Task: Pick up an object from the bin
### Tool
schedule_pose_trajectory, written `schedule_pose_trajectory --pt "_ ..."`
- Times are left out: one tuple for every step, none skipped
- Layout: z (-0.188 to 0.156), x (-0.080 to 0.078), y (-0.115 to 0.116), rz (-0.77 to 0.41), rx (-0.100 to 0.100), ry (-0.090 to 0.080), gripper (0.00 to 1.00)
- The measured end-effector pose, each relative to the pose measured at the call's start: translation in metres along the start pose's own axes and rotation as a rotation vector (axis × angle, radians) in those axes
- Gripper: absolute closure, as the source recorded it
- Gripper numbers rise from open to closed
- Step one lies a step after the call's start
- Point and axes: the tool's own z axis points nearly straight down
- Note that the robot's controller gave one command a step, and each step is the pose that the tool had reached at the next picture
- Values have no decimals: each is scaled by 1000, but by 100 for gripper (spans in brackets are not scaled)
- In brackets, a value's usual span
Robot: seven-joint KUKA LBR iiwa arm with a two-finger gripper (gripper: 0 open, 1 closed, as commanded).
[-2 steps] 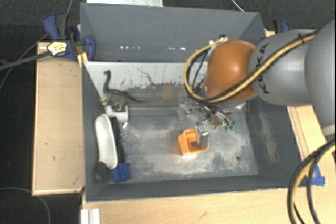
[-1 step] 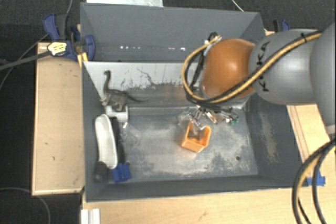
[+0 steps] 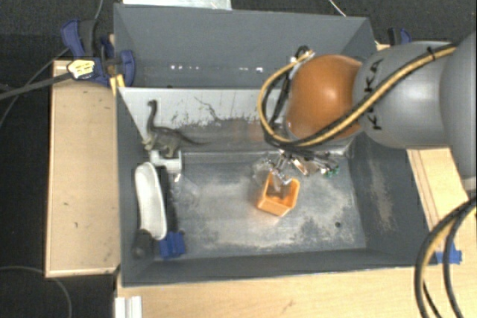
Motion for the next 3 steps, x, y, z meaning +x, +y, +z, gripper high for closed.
schedule_pose_trajectory --pt "-2 0 0 1 0 -1 100" --pt "-10 1 1 2 -2 3 100" --pt "-29 2 1 3 -3 5 100"
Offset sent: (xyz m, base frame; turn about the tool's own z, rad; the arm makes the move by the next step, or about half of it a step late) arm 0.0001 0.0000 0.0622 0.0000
